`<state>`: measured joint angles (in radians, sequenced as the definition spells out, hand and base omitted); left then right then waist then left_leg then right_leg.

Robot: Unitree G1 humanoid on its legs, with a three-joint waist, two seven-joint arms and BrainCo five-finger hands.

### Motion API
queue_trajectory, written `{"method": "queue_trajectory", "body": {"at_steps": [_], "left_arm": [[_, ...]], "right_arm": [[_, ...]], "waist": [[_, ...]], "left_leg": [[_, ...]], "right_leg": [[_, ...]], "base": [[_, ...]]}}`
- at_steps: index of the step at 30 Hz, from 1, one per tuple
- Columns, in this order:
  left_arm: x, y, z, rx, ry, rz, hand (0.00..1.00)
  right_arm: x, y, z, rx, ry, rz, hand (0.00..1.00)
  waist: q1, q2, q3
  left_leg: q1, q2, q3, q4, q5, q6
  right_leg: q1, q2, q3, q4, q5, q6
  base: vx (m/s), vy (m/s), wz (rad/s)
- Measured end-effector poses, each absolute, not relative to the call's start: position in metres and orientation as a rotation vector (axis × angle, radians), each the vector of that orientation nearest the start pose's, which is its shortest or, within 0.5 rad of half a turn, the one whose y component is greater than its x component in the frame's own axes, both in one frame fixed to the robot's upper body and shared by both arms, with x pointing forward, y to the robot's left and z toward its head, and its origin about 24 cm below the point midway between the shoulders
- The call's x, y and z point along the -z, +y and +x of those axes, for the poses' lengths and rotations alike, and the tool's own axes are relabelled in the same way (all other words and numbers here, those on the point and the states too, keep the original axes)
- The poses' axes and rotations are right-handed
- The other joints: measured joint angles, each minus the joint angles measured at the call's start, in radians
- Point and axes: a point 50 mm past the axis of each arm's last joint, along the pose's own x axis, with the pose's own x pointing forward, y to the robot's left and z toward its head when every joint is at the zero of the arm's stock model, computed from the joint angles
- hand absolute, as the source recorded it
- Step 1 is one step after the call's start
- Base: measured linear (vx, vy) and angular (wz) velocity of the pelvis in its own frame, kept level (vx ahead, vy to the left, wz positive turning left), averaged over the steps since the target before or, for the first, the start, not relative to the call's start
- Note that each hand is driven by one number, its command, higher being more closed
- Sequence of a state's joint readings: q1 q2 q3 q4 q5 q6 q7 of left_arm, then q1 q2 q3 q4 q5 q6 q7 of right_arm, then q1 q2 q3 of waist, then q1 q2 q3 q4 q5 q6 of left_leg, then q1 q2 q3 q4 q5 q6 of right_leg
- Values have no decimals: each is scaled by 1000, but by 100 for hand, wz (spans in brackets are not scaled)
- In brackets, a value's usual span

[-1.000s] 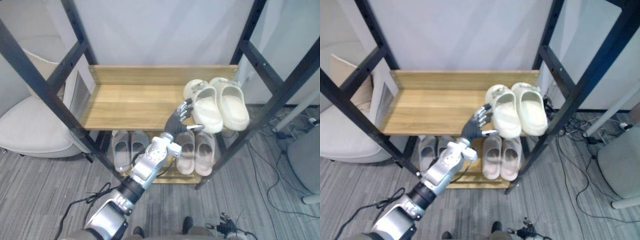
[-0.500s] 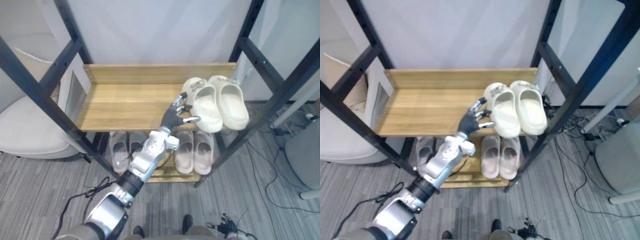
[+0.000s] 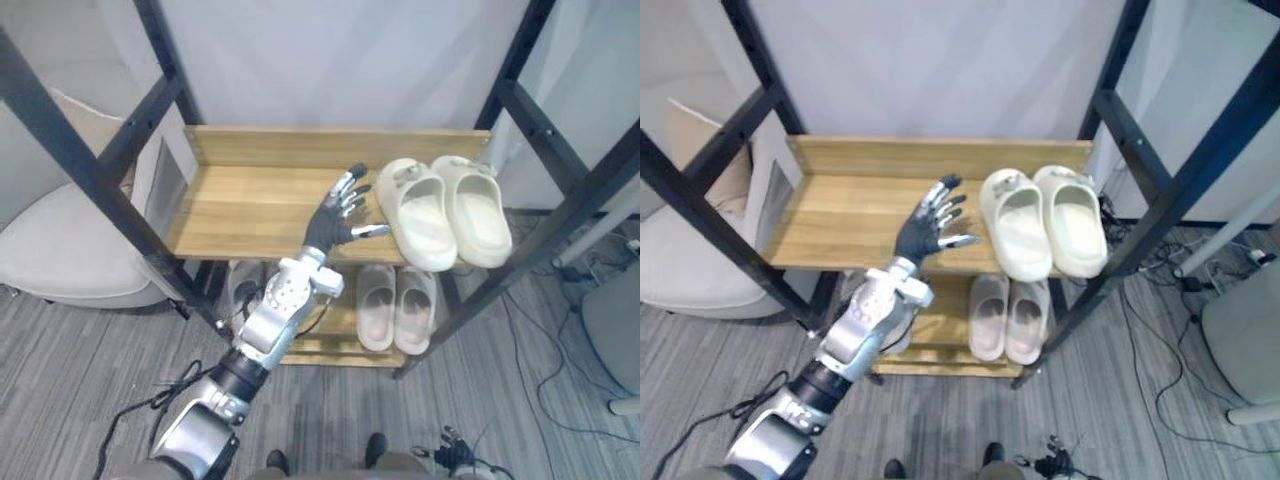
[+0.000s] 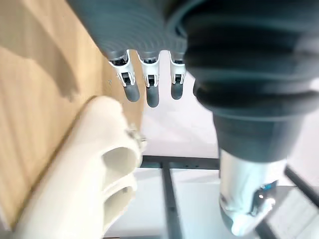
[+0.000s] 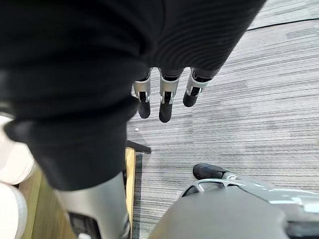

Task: Organize the slippers on the shoe rack

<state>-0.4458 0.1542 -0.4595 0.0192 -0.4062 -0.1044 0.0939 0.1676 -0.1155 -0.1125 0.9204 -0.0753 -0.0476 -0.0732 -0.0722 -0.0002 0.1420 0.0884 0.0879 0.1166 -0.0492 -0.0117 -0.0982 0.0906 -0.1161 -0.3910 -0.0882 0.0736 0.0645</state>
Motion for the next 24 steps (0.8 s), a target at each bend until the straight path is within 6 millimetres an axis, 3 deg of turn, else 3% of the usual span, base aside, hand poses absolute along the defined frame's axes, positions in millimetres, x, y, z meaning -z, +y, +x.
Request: {"method": "queue_trajectory", "body": {"at_steps": [3,5,7,11,13,15,17,18,20,21,23,24], "left_arm": [[-151,29,274,613,-383,-229,0],[-150,17,251,738,-384,-291,0],[-146,15,244,772,-368,-324,0],[-121,14,220,857,-253,-419,0],[-87,19,202,890,-94,-421,0],[-70,22,194,875,-16,-428,0],[-32,31,182,815,154,-430,0],[-28,32,181,808,172,-430,0],[16,53,171,682,348,-381,0],[21,56,170,663,366,-371,0],[59,83,163,527,506,-274,0],[64,86,162,511,525,-259,0]], "right_arm": [[153,-218,85,213,1048,-155,0],[155,-219,82,201,1070,-161,0],[155,-218,80,196,1075,-164,0],[156,-219,78,182,1085,-179,0],[156,-219,78,167,1088,-189,0],[156,-219,78,163,1089,-193,0],[156,-220,76,154,1095,-198,0],[156,-220,76,153,1095,-198,0],[157,-220,74,150,1103,-201,0],[157,-220,74,147,1104,-202,0],[159,-217,73,110,1115,-228,0],[159,-217,73,107,1117,-229,0]], "waist": [[14,1,0],[25,1,-16],[29,3,-30],[33,8,-48],[34,12,-57],[34,13,-57],[46,14,-60],[49,14,-60],[62,14,-74],[63,14,-74],[71,6,-77],[73,5,-78]], "left_leg": [[-4,-5,-20,0,2,3],[-5,-8,-27,0,0,6],[-10,-9,-36,-1,-1,8],[2,-11,-41,-1,-1,9],[15,-8,-42,-1,-1,8],[20,-7,-42,-1,-1,8],[30,-6,-42,1,-2,7],[33,-6,-42,1,-2,7],[34,-3,-42,0,-2,7],[34,-3,-42,0,-2,7],[34,0,-42,0,-2,7],[34,1,-42,0,-2,7]], "right_leg": [[7,-5,-9,0,-5,5],[14,-10,-14,0,-8,10],[14,-11,-16,0,-11,12],[19,-12,-22,19,-23,9],[28,-9,-25,19,-25,6],[38,-8,-26,19,-26,5],[52,-8,-29,19,-32,4],[53,-8,-29,19,-33,5],[54,-6,-30,21,-45,5],[54,-5,-30,21,-45,6],[53,-2,-30,21,-45,6],[53,-1,-30,20,-45,6]], "base": [[-13,10,20],[-16,18,10],[-2,7,6],[9,5,3],[0,0,0],[-24,1,2],[-70,6,3],[-55,7,-3],[-49,4,-1],[-39,6,3],[-38,6,1],[0,0,0]]}}
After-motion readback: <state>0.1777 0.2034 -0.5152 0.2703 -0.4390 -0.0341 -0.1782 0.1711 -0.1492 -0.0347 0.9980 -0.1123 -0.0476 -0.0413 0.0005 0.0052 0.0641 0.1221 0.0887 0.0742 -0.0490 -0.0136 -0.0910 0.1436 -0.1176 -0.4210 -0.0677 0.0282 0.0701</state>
